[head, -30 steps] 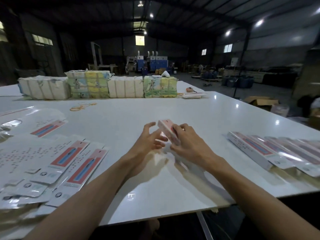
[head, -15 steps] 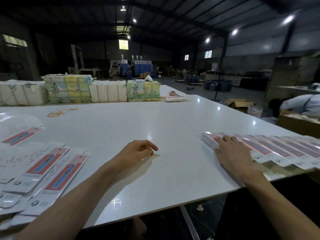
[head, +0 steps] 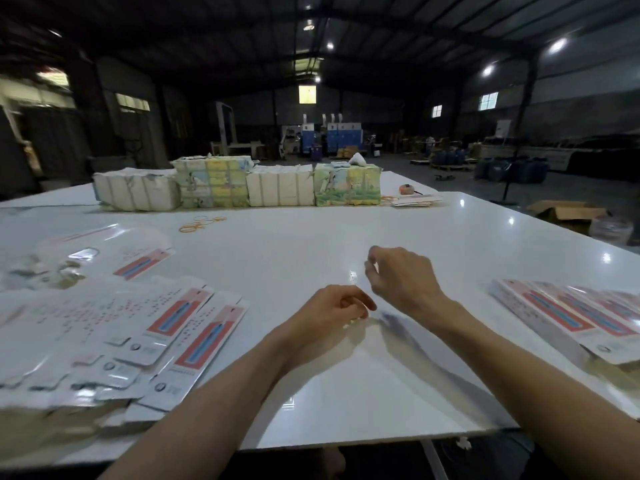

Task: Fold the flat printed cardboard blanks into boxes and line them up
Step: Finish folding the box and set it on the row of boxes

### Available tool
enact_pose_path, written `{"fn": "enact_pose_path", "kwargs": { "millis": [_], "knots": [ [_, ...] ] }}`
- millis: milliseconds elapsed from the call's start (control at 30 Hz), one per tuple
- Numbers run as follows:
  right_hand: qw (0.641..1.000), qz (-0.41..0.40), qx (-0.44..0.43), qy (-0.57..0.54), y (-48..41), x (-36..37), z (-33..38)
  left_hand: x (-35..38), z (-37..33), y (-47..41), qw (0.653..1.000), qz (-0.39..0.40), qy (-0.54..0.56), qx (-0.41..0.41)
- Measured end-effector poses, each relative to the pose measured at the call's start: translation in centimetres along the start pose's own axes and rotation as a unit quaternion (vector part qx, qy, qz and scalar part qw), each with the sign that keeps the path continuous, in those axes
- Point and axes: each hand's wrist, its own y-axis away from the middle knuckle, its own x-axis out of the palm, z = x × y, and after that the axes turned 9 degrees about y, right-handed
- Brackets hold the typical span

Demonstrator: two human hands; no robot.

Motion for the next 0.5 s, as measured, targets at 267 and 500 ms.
{"fn": "enact_pose_path", "kwargs": {
  "millis": [267, 500],
  "knots": [
    [0.990, 0.007, 0.071, -0.125, 0.1, 5.0, 0.0, -2.6, -1.9, 0.1, 0.997, -0.035, -0.051, -0.048],
    [0.976, 0.033, 0.084, -0.200, -0.2, 5.6, -0.5, -11.4, -4.1, 4.8, 0.859, -0.017, -0.415, -0.300]
  ]
}}
